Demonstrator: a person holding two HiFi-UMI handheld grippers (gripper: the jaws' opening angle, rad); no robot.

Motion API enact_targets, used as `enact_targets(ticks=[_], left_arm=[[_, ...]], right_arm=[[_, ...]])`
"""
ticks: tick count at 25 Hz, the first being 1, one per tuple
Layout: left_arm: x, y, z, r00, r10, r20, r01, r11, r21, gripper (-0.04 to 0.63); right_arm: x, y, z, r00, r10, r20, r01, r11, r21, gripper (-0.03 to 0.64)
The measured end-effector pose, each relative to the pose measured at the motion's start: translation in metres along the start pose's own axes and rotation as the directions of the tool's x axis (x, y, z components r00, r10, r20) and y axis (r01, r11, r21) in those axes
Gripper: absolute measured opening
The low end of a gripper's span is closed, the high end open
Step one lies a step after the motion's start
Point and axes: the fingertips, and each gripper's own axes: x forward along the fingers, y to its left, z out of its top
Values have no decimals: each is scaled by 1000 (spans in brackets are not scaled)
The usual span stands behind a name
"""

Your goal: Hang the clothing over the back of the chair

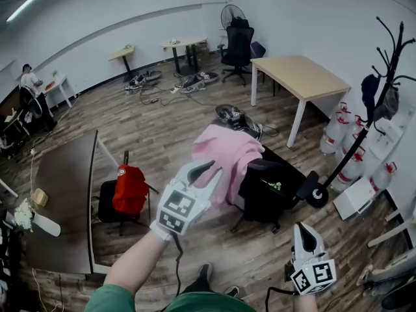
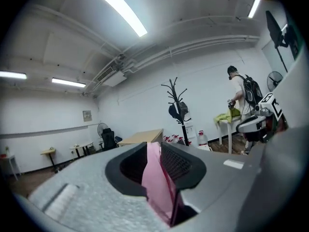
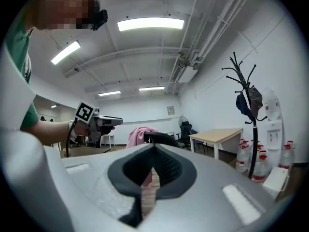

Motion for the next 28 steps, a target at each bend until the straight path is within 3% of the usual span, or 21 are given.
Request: enact_targets(ticks=[8,14,19,23,28], left_arm=[[-58,-31,-38,996,81,-37,-86,984,-155,98],[-97,-35,-52,993,119,-26,-122,971,-208,98],[-123,-26,-72,993,116,-15,-115,955,-275,98],[-128,-8,-81,993,121,-16,-121,961,-250,98],[-135,10,-91,994,113,-12,-112,954,-277,97]], right_arm=[[6,24,-16,996,90,-23,-90,996,-28,3],[11,53,-16,993,114,-21,-115,993,-26,3],[13,76,-9,997,80,-8,-81,996,-49,3],[20,85,-3,999,47,0,-47,997,-69,3],[27,93,-3,999,-39,1,38,989,-140,3]])
